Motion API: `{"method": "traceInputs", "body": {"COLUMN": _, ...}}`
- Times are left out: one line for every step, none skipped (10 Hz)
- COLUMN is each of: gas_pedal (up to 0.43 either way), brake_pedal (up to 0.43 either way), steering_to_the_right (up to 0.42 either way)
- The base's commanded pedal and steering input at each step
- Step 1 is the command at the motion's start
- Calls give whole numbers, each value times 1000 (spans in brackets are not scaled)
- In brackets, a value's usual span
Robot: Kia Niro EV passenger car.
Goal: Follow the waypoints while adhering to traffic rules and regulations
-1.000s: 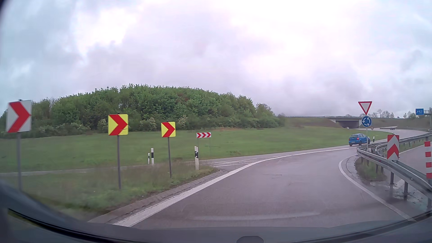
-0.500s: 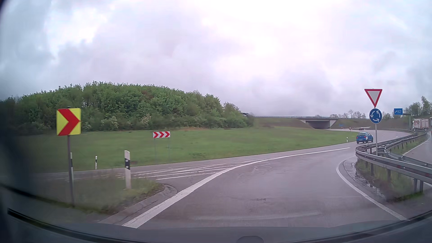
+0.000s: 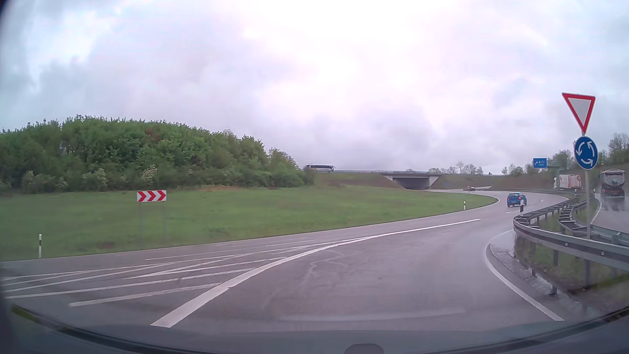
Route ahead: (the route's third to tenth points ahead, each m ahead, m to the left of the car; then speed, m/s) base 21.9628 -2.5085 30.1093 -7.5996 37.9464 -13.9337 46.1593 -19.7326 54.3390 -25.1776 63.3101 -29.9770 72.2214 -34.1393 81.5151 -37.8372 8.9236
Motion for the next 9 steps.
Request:
{"method": "traceInputs", "body": {"gas_pedal": 118, "brake_pedal": 0, "steering_to_the_right": 155}}
{"method": "traceInputs", "body": {"gas_pedal": 138, "brake_pedal": 0, "steering_to_the_right": 164}}
{"method": "traceInputs", "body": {"gas_pedal": 138, "brake_pedal": 0, "steering_to_the_right": 169}}
{"method": "traceInputs", "body": {"gas_pedal": 138, "brake_pedal": 0, "steering_to_the_right": 174}}
{"method": "traceInputs", "body": {"gas_pedal": 138, "brake_pedal": 0, "steering_to_the_right": 177}}
{"method": "traceInputs", "body": {"gas_pedal": 138, "brake_pedal": 0, "steering_to_the_right": 182}}
{"method": "traceInputs", "body": {"gas_pedal": 138, "brake_pedal": 0, "steering_to_the_right": 183}}
{"method": "traceInputs", "body": {"gas_pedal": 138, "brake_pedal": 0, "steering_to_the_right": 182}}
{"method": "traceInputs", "body": {"gas_pedal": 138, "brake_pedal": 0, "steering_to_the_right": 178}}
